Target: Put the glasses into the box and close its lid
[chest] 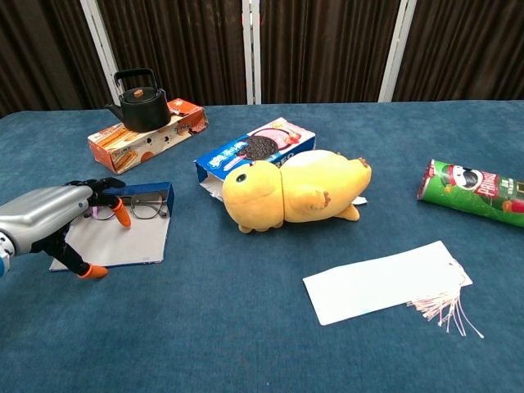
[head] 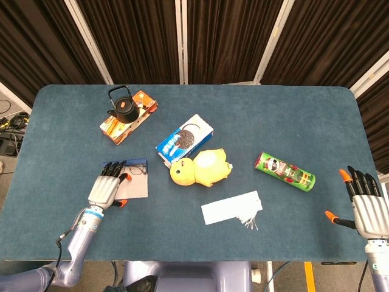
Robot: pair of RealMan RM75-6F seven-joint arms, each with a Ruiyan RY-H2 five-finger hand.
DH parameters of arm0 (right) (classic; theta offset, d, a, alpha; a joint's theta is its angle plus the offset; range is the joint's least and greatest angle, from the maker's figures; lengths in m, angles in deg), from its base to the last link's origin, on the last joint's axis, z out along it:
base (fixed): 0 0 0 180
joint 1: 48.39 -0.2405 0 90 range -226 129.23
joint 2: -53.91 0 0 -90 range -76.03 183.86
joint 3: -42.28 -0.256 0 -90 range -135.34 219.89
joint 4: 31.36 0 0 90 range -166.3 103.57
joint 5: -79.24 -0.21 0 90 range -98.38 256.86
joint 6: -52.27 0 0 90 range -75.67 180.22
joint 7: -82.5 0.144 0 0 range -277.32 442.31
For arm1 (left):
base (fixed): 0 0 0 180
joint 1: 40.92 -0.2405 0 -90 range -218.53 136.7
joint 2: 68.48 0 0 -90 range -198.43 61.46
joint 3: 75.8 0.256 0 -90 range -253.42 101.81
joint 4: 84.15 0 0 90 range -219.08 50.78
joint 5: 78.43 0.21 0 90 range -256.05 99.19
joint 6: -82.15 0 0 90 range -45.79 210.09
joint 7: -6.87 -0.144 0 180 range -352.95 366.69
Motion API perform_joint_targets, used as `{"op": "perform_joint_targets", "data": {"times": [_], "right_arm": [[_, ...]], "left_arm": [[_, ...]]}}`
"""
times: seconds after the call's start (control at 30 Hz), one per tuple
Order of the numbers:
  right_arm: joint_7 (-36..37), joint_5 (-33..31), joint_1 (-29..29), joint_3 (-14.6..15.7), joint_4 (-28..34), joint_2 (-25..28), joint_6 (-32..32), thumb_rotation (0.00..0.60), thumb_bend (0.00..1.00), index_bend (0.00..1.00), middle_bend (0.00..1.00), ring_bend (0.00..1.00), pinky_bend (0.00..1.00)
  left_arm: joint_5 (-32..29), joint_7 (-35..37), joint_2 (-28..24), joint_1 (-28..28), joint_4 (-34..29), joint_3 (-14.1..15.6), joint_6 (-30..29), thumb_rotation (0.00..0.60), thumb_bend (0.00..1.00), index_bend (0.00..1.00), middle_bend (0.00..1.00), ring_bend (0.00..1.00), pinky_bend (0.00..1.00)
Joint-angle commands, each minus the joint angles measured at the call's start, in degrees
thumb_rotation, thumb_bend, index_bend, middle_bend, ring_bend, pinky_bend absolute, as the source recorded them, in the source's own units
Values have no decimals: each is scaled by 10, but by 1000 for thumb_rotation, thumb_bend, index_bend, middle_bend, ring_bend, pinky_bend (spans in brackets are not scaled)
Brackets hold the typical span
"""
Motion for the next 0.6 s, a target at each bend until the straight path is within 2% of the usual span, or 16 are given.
{"op": "perform_joint_targets", "data": {"times": [0.03, 0.17, 0.37, 0.6], "right_arm": [[-1, 0, 0, 0, 0, 0, 0, 600, 0, 16, 0, 0, 0], [0, 1, 0, 0, 0, 0, 1, 600, 0, 16, 0, 0, 0], [0, 1, 0, 0, 0, 0, 1, 600, 0, 16, 0, 0, 0], [2, 2, 0, 0, 1, 1, 2, 600, 0, 16, 0, 0, 0]], "left_arm": [[2, 4, 4, -1, 6, 0, 1, 600, 176, 340, 0, 0, 0], [5, 8, 7, -3, 10, 0, 2, 600, 190, 341, 0, 0, 0], [11, 13, 5, -6, 10, 2, 0, 600, 393, 356, 0, 0, 0], [14, 13, -3, -9, 0, -3, -7, 600, 486, 364, 0, 0, 0]]}}
